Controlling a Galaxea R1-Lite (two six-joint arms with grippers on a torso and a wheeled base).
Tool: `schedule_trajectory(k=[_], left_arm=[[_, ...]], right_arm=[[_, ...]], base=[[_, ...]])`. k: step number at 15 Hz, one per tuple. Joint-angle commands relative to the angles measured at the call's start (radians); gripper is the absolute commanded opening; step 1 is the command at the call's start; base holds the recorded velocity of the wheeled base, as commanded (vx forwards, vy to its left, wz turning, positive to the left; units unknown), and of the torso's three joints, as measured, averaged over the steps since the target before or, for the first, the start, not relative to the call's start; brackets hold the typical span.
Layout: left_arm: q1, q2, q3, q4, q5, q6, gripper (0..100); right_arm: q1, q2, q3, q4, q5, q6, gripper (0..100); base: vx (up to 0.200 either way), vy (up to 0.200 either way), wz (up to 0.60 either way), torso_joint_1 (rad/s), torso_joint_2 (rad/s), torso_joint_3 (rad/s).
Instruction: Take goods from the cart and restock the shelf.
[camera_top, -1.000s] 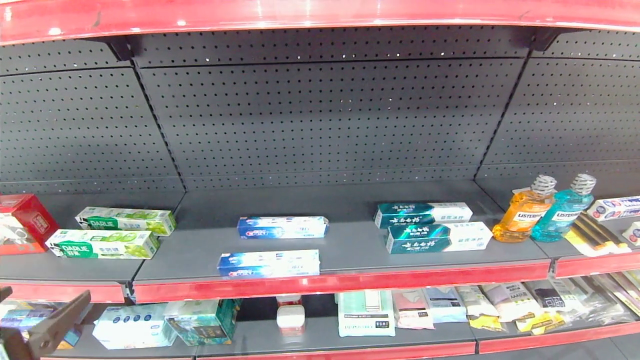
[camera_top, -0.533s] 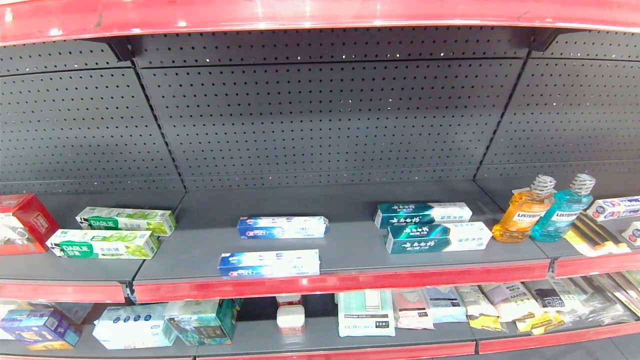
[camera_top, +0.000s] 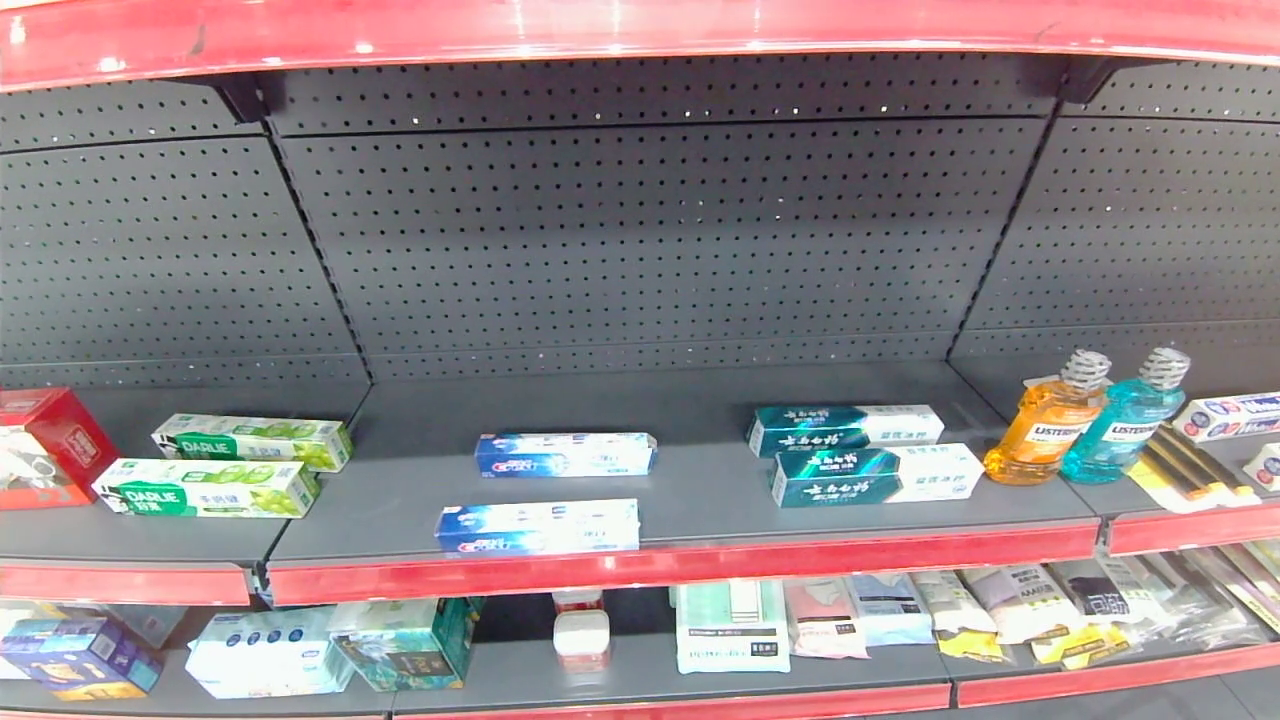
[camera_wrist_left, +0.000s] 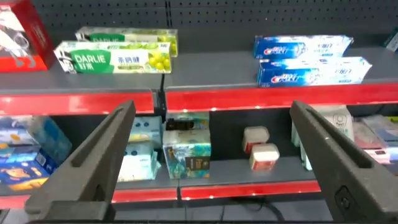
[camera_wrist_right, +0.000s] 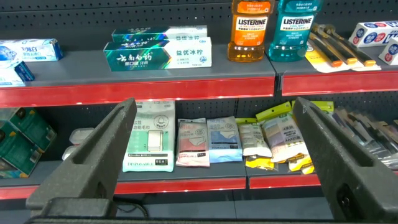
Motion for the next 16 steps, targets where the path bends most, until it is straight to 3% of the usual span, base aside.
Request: schedule_trajectory(k=[1,2,3,7,8,9,10,16], left_arm=[[0.000,-0.010,0.000,0.000,0.004,-0.014,100],[0.000,-0.010,0.000,-0.002,0.009,-0.056,100],[0.000,-0.010,0.000,-0.003,0.009,-0.060,100],[0.000,-0.010,0.000,-0.005,-0.017,0.045,100],[0.000,-0.010,0.000,-0.005,-0.019,0.053,100],[0.000,-0.010,0.000,0.000,-0.006,-0.002,100],[0.000,-0.010,0.000,-0.002,-0.002,-0.011,100],[0.000,-0.010,0.000,0.000,-0.005,-0.001,100]], right_arm=[[-0.001,0.000,0.000,0.000,-0.001,0.000,100],[-0.001,0.000,0.000,0.000,-0.001,0.000,100],[-0.001,0.000,0.000,0.000,0.000,0.000,100],[0.001,0.000,0.000,0.000,-0.001,0.000,100],[0.001,0.000,0.000,0.000,0.000,0.000,100],[-0.001,0.000,0.000,0.000,0.000,0.000,100],[0.001,0.000,0.000,0.000,-0.001,0.000,100],[0.001,0.000,0.000,0.002,0.000,-0.003,100]], base=[[0.000,0.000,0.00,0.000,0.00,0.000],[0.000,0.000,0.00,0.000,0.00,0.000],[0.000,0.000,0.00,0.000,0.00,0.000],[0.000,0.000,0.00,0.000,0.00,0.000],[0.000,0.000,0.00,0.000,0.00,0.000],[0.000,0.000,0.00,0.000,0.00,0.000],[0.000,0.000,0.00,0.000,0.00,0.000],[0.000,0.000,0.00,0.000,0.00,0.000]])
